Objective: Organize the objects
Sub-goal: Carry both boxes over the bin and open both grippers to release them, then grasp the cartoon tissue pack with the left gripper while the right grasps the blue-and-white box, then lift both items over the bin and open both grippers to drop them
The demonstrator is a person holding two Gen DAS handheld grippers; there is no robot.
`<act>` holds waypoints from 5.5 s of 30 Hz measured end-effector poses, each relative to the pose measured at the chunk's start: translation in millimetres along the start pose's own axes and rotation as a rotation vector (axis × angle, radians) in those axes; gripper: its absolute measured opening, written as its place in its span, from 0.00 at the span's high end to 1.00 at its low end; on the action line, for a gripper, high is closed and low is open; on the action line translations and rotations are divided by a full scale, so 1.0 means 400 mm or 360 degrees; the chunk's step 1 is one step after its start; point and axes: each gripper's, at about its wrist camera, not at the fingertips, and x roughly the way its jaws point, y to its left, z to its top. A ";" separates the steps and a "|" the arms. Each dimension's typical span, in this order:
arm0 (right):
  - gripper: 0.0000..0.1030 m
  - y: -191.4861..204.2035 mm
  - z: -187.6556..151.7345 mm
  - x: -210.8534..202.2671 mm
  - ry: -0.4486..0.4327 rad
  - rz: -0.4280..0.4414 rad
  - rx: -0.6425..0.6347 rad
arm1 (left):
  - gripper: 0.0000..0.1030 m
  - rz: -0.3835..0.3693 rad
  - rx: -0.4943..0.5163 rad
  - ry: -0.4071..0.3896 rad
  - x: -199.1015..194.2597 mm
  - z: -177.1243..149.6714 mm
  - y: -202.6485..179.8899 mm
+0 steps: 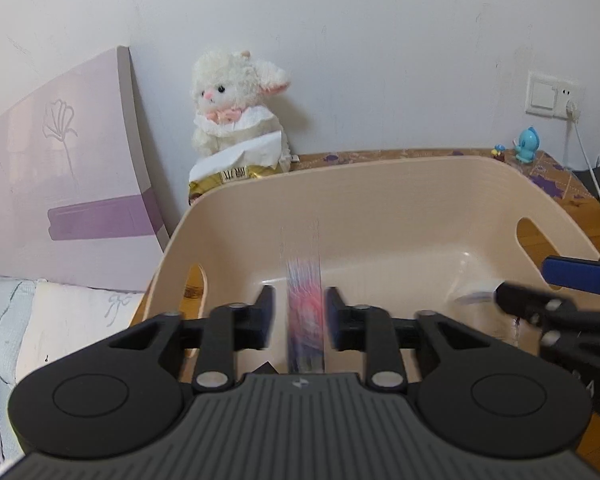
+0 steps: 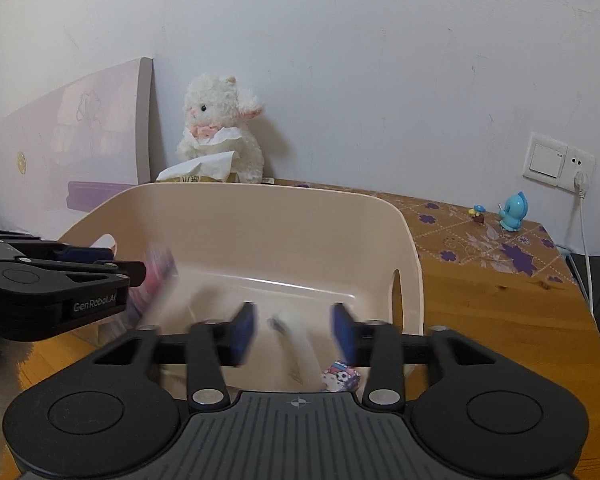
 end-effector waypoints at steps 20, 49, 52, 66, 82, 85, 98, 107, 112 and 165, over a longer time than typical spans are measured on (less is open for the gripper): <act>0.00 0.021 -0.038 -0.194 -0.0074 0.0088 0.0033 | 0.07 -0.0020 -0.0071 -0.0189 -0.236 -0.046 0.072; 0.00 0.067 -0.252 -0.080 0.0288 0.0055 -0.0078 | 0.07 -0.0083 -0.0117 0.0202 -0.113 -0.292 0.094; 0.00 0.070 -0.252 -0.074 0.0289 0.0075 -0.0061 | 0.07 -0.0082 -0.0122 0.0210 -0.105 -0.292 0.096; 0.00 0.088 -0.256 0.014 0.0384 0.0060 0.0054 | 0.07 -0.0080 -0.0159 0.0295 -0.026 -0.297 0.086; 0.00 0.097 -0.269 0.044 0.0362 -0.0028 -0.0040 | 0.10 -0.0095 -0.0189 0.0286 -0.006 -0.315 0.111; 0.04 0.099 -0.271 0.042 0.0354 -0.0009 -0.0051 | 0.17 -0.0105 -0.0184 0.0267 -0.001 -0.312 0.115; 0.37 0.105 -0.277 0.012 0.0328 0.0044 -0.0087 | 0.54 -0.0181 -0.0135 0.0239 -0.026 -0.315 0.106; 0.38 0.054 -0.298 -0.048 0.0297 0.0040 -0.0050 | 0.54 -0.0198 -0.0143 0.0246 -0.050 -0.323 0.117; 0.38 0.042 -0.270 -0.086 0.0235 0.0049 -0.0044 | 0.54 -0.0197 -0.0156 0.0204 -0.090 -0.320 0.121; 0.37 0.055 0.019 0.046 0.0045 -0.0023 -0.0118 | 0.54 0.0039 0.0043 0.0162 0.059 -0.018 0.002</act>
